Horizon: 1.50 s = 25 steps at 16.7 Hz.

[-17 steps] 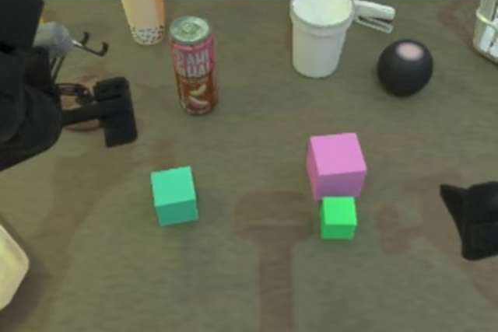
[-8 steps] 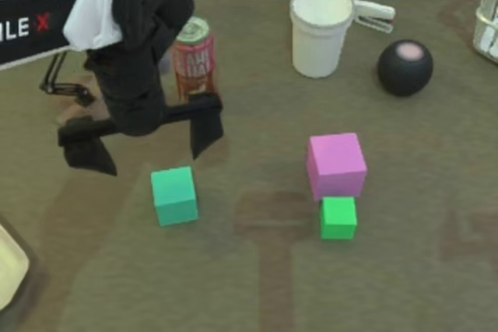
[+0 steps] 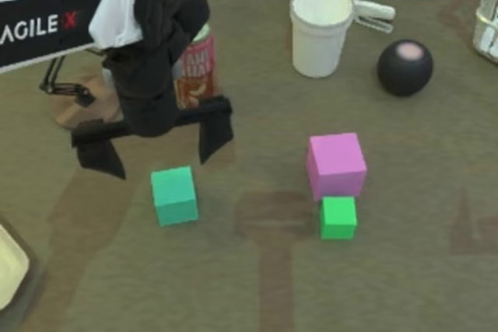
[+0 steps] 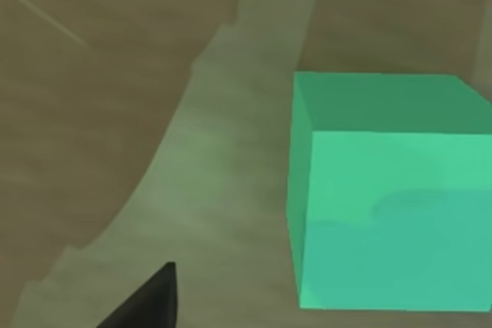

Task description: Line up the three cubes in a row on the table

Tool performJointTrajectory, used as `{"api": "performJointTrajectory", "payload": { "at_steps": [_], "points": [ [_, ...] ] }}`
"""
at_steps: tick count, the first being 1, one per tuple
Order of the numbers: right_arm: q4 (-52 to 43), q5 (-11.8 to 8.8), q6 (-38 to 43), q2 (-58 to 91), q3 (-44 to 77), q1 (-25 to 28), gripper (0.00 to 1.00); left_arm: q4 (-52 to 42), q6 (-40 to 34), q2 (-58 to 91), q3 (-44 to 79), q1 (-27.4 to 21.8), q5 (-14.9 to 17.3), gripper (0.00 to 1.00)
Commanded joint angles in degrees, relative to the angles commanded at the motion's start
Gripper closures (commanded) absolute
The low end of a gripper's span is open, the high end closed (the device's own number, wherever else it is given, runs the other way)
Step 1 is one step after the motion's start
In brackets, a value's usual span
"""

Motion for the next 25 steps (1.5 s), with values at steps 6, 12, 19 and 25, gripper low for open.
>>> {"api": "performJointTrajectory", "payload": {
  "at_steps": [6, 12, 19, 25],
  "points": [
    [0.00, 0.00, 0.00, 0.00, 0.00, 0.00, 0.00, 9.16, 0.16, 4.15, -4.91, -0.14, 0.01, 0.00],
    [0.00, 0.00, 0.00, 0.00, 0.00, 0.00, 0.00, 17.66, 0.14, 8.29, -9.48, -0.21, 0.05, 0.00],
    [0.00, 0.00, 0.00, 0.00, 0.00, 0.00, 0.00, 17.66, 0.14, 8.29, -9.48, -0.21, 0.05, 0.38],
    [0.00, 0.00, 0.00, 0.00, 0.00, 0.00, 0.00, 17.66, 0.14, 8.29, -9.48, -0.21, 0.05, 0.83]
  ]
}}
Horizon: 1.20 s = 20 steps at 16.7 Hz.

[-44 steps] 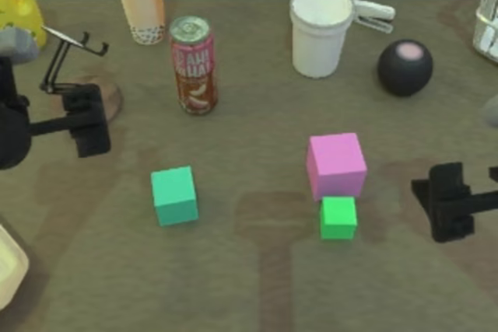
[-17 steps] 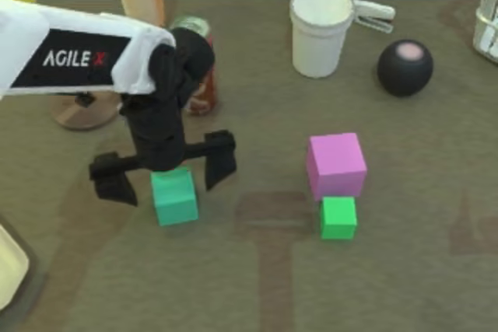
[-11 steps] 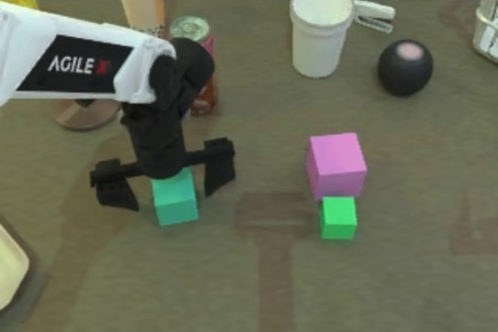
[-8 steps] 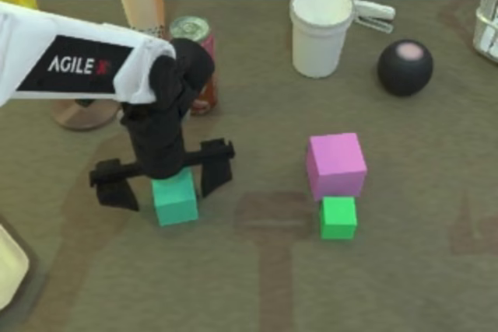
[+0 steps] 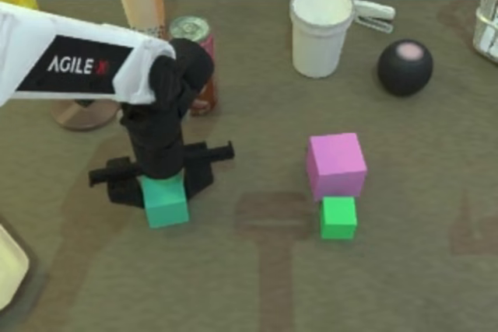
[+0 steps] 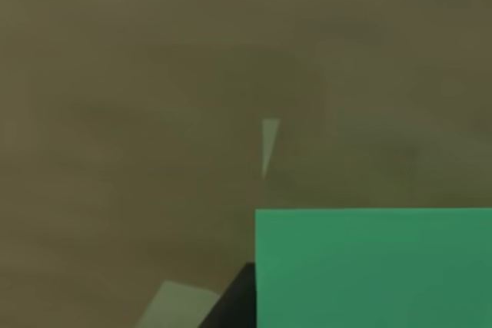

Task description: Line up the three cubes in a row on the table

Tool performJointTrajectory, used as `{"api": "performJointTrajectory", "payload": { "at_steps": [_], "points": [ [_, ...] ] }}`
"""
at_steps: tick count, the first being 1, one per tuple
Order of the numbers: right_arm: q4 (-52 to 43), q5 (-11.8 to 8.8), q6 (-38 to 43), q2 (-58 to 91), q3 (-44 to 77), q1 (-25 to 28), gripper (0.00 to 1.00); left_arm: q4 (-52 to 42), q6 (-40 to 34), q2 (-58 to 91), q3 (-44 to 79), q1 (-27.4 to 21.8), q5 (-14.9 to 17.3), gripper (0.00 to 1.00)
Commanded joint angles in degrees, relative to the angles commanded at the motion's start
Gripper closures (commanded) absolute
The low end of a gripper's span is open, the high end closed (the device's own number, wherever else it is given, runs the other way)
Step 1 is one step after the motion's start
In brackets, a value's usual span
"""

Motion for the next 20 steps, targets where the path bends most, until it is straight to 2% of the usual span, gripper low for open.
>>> {"api": "performJointTrajectory", "payload": {
  "at_steps": [2, 3, 13, 20],
  "points": [
    [0.00, 0.00, 0.00, 0.00, 0.00, 0.00, 0.00, 0.00, 0.00, 0.00, 0.00, 0.00, 0.00, 0.98],
    [0.00, 0.00, 0.00, 0.00, 0.00, 0.00, 0.00, 0.00, 0.00, 0.00, 0.00, 0.00, 0.00, 1.00],
    [0.00, 0.00, 0.00, 0.00, 0.00, 0.00, 0.00, -2.06, 0.56, -1.92, 0.93, 0.15, -0.63, 1.00],
    [0.00, 0.00, 0.00, 0.00, 0.00, 0.00, 0.00, -14.53, 0.37, -7.60, 7.53, 1.18, -0.67, 1.00]
  ]
}}
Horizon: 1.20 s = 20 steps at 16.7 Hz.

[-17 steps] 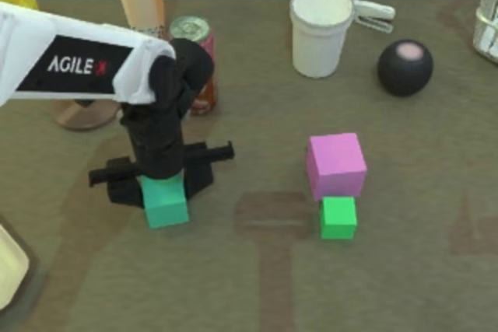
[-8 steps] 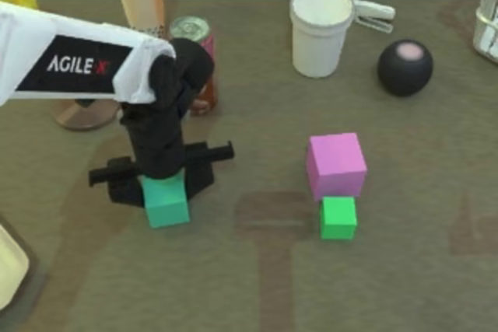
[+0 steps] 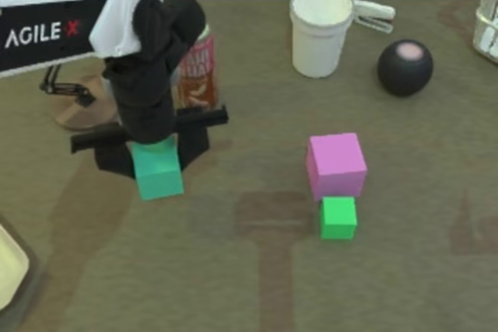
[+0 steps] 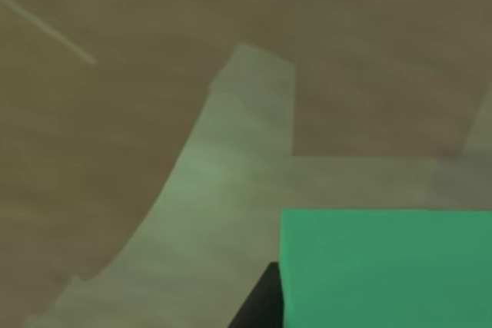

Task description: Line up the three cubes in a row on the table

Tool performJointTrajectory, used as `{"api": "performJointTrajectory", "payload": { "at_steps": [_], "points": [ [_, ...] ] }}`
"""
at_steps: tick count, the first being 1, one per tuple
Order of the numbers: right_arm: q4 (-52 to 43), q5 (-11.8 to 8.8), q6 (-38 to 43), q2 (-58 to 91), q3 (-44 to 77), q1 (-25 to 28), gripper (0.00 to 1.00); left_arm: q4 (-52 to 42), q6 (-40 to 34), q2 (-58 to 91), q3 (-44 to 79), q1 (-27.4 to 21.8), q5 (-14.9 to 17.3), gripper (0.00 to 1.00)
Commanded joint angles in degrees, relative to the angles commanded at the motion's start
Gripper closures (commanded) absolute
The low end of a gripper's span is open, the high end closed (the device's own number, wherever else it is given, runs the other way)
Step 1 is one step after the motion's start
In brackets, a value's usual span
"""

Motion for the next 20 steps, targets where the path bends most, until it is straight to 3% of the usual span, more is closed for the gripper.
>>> {"api": "performJointTrajectory", "payload": {
  "at_steps": [6, 16, 20],
  "points": [
    [0.00, 0.00, 0.00, 0.00, 0.00, 0.00, 0.00, -0.90, -0.15, 0.61, 1.04, -1.01, -0.02, 1.00],
    [0.00, 0.00, 0.00, 0.00, 0.00, 0.00, 0.00, -13.35, -6.26, 14.25, 27.81, -17.68, -0.03, 1.00],
    [0.00, 0.00, 0.00, 0.00, 0.00, 0.00, 0.00, -14.25, -6.69, 15.13, 29.44, -19.07, -0.03, 1.00]
  ]
}}
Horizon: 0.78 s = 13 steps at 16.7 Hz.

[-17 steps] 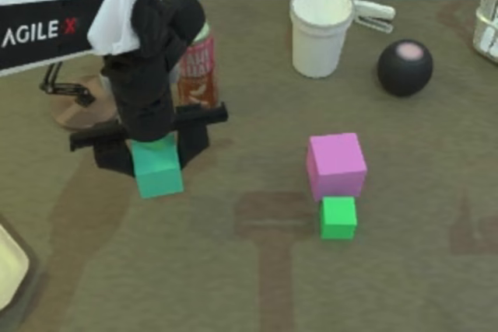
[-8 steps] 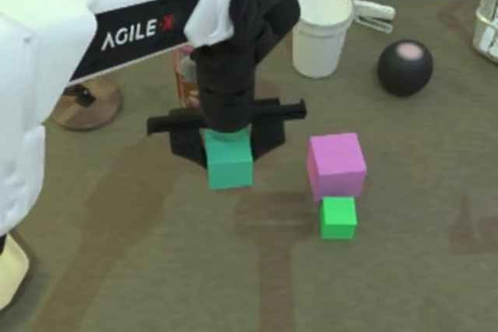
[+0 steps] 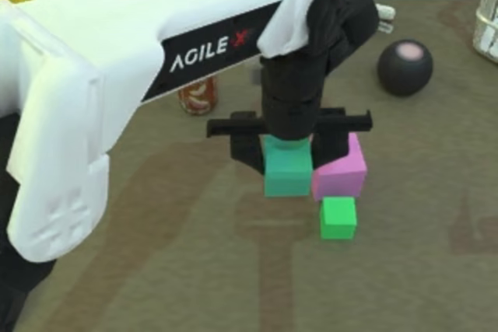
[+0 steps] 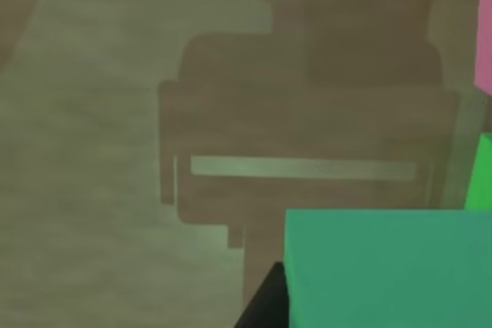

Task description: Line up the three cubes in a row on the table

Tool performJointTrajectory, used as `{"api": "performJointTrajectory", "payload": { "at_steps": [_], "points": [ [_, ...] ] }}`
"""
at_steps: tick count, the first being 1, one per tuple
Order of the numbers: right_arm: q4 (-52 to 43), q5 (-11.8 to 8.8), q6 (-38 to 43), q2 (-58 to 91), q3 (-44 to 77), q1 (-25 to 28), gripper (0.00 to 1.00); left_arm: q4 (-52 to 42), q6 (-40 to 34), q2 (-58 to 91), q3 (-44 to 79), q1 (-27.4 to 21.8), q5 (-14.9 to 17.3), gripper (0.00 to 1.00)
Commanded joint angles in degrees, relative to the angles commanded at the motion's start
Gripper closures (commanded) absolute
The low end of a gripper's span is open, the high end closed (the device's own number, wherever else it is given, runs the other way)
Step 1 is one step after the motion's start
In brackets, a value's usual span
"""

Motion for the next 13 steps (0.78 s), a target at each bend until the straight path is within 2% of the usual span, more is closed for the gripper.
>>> {"api": "performJointTrajectory", "payload": {
  "at_steps": [4, 10, 13],
  "points": [
    [0.00, 0.00, 0.00, 0.00, 0.00, 0.00, 0.00, 1.15, 0.19, -0.10, -1.06, 0.18, 0.01, 1.00],
    [0.00, 0.00, 0.00, 0.00, 0.00, 0.00, 0.00, 12.70, -0.08, 2.28, -10.11, -0.06, 0.02, 1.00],
    [0.00, 0.00, 0.00, 0.00, 0.00, 0.00, 0.00, 14.18, -0.13, 2.73, -11.45, -0.16, 0.03, 1.00]
  ]
}}
